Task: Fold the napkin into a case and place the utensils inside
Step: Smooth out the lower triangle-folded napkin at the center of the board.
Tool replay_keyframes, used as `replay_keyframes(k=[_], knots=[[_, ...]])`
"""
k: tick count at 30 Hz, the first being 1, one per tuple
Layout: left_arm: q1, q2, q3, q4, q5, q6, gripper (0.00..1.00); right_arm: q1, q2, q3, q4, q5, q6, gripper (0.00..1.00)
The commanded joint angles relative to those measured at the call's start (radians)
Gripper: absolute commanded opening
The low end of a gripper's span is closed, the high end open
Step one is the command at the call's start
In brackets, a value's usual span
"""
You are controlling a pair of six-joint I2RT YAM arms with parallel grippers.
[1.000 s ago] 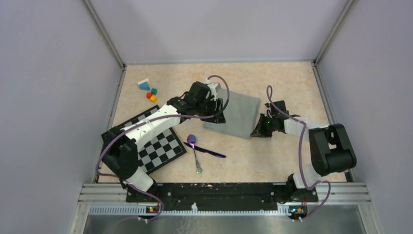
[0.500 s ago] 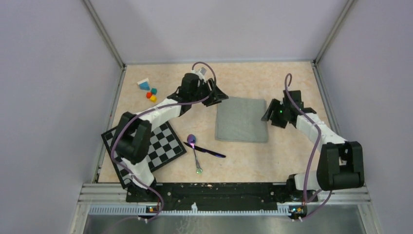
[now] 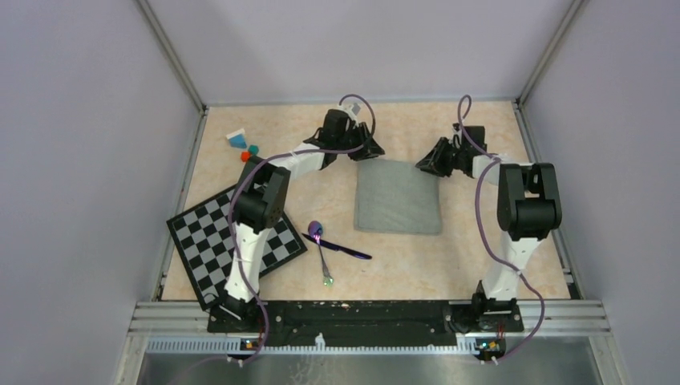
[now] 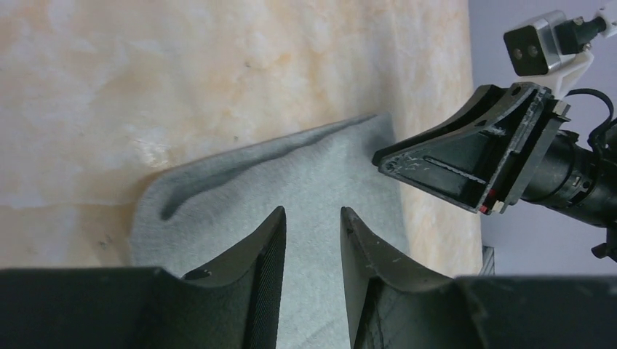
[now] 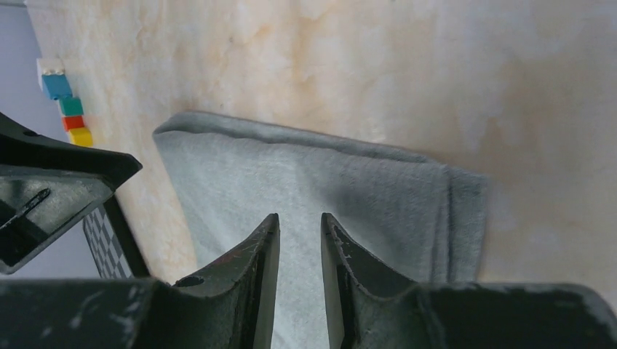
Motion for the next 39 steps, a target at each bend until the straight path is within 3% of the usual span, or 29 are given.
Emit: replay_keyframes(k=[1,5,10,15,20,26,29,34,39], knots=[[0.034,0.075,0.064,-0.027,0.019,0.035,0.39,-0.066,0.051,0.030,0.079,-0.027,-0.011,0.27],[0.053,0.164,0.109,-0.049,0.046,0.042,0.39,-0.089,0.067,0.006,0.041,0.018,-0.061,0.27],[0.059,0.269,0.274,-0.209,0.058,0.140,0.43,-0.088,-0.003,0.019,-0.052,0.065,-0.095,0.31],[0.052,0.224,0.341,-0.276,0.095,0.204,0.51,-0.046,-0.099,0.056,-0.145,0.023,-0.101,0.37],[0.047,0.096,0.248,-0.260,0.109,0.197,0.61,-0.020,-0.151,-0.083,-0.101,-0.067,-0.064,0.37],[0.037,-0.033,0.101,-0.223,0.143,0.141,0.65,-0.030,-0.185,-0.258,-0.098,0.016,-0.116,0.35],[0.021,-0.103,0.003,-0.179,0.155,0.101,0.66,-0.030,-0.215,-0.273,-0.152,0.099,-0.163,0.34],[-0.036,-0.226,-0.165,-0.121,0.158,0.071,0.67,0.011,-0.328,-0.232,-0.238,0.107,-0.171,0.34],[-0.106,-0.269,-0.265,-0.141,0.141,0.113,0.67,0.057,-0.363,-0.287,-0.182,-0.004,-0.107,0.35]])
